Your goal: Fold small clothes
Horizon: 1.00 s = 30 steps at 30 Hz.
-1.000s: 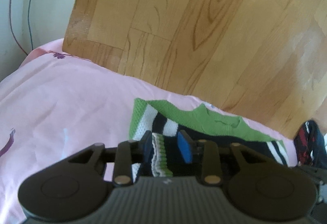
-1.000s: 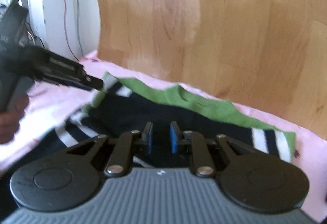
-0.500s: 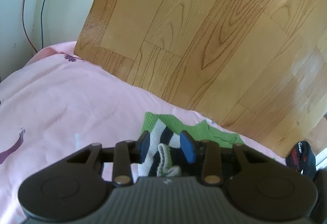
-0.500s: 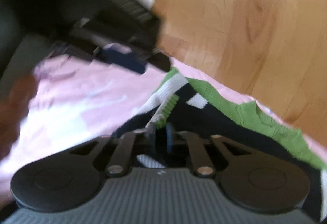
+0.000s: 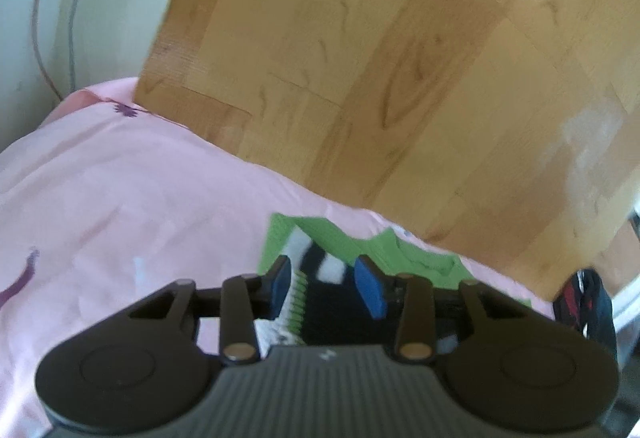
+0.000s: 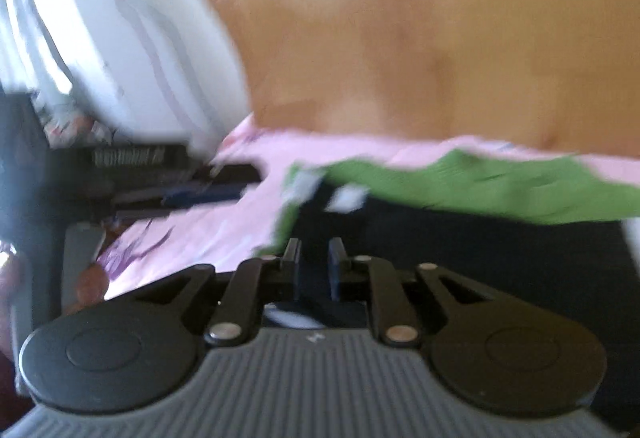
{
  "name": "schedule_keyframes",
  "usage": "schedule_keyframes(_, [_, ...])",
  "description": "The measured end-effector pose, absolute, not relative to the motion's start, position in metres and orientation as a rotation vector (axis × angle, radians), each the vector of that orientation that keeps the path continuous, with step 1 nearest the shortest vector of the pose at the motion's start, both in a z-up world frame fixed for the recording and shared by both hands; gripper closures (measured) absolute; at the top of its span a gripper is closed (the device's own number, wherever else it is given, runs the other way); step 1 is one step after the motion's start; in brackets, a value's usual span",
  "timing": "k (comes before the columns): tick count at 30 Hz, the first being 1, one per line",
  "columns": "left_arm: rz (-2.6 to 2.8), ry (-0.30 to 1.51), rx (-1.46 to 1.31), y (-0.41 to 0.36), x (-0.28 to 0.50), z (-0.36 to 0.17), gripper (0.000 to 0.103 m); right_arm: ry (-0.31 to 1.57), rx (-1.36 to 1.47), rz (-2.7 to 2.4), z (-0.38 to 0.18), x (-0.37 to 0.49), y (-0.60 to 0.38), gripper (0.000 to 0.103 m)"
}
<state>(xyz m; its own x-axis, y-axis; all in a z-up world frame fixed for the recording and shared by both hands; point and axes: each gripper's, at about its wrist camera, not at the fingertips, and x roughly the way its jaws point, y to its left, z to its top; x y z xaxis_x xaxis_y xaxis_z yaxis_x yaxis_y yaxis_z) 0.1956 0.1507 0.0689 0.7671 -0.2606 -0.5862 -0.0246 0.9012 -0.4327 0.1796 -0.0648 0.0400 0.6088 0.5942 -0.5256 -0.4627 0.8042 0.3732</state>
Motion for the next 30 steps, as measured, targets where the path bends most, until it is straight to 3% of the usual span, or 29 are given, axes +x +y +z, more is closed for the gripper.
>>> schedule_keyframes(5, [-0.168,0.740,-0.348,0.125,0.202,0.056,0.065,0.700,0.220,0.391,0.031,0.164,-0.140,0.074])
schedule_keyframes(7, [-0.157,0.777,-0.317,0.119,0.208,0.046,0.065,0.755,0.194,0.308,0.013,0.159,-0.161,0.080])
schedule_keyframes(9, [-0.145,0.801,-0.303,0.118,0.213,0.037,0.065,0.753,0.226,0.324,0.011,0.145,-0.176,0.080])
schedule_keyframes(12, [-0.145,0.791,-0.298,0.118,0.211,0.038,0.064,0.686,0.291,0.347,0.019,0.123,-0.190,0.066])
schedule_keyframes(17, [-0.147,0.754,-0.298,0.117,0.203,0.047,0.055,0.585,0.342,0.356,0.021,0.099,-0.203,0.063])
schedule_keyframes(20, [-0.147,0.733,-0.278,0.113,0.200,0.049,0.049,0.627,0.348,0.308,0.005,0.104,-0.207,0.062])
schedule_keyframes(24, [-0.134,0.779,-0.251,0.108,0.210,0.036,0.048,0.652,0.417,0.300,0.000,0.110,-0.217,0.056])
schedule_keyframes(30, [-0.140,0.739,-0.137,0.092,0.209,0.030,0.033,0.649,0.470,0.322,-0.001,0.107,-0.223,0.052])
